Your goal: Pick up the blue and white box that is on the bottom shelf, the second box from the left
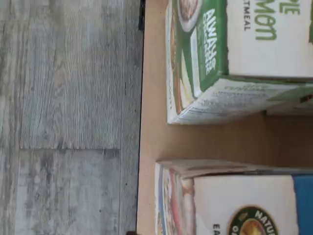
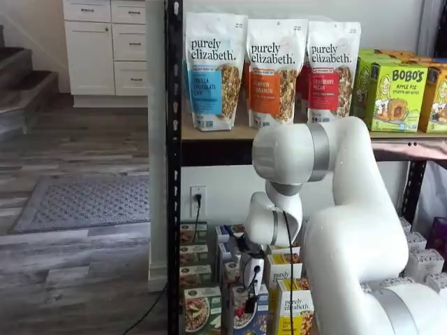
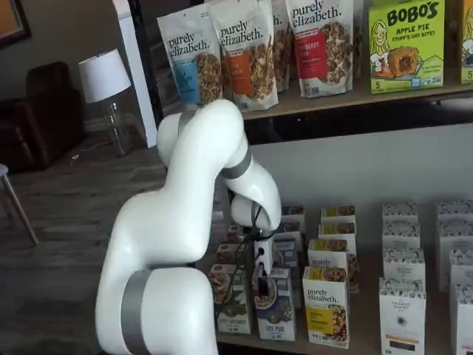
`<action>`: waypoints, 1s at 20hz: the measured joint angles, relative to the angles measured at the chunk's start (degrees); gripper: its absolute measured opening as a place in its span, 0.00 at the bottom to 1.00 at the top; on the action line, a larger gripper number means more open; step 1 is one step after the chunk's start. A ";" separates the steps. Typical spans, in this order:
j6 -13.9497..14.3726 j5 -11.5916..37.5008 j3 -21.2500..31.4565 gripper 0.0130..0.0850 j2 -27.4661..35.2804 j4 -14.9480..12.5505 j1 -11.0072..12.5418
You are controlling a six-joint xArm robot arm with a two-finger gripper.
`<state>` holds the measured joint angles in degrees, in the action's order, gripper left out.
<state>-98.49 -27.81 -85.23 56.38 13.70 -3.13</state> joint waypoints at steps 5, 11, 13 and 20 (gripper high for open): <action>-0.78 1.16 0.71 1.00 -0.14 0.68 0.10; -2.43 1.61 1.31 0.94 -0.48 2.37 0.23; -2.93 1.44 1.49 0.89 -0.66 2.87 0.29; -2.85 1.63 2.37 0.78 -1.37 2.52 0.49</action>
<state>-101.33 -26.18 -82.85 55.00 16.22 -2.64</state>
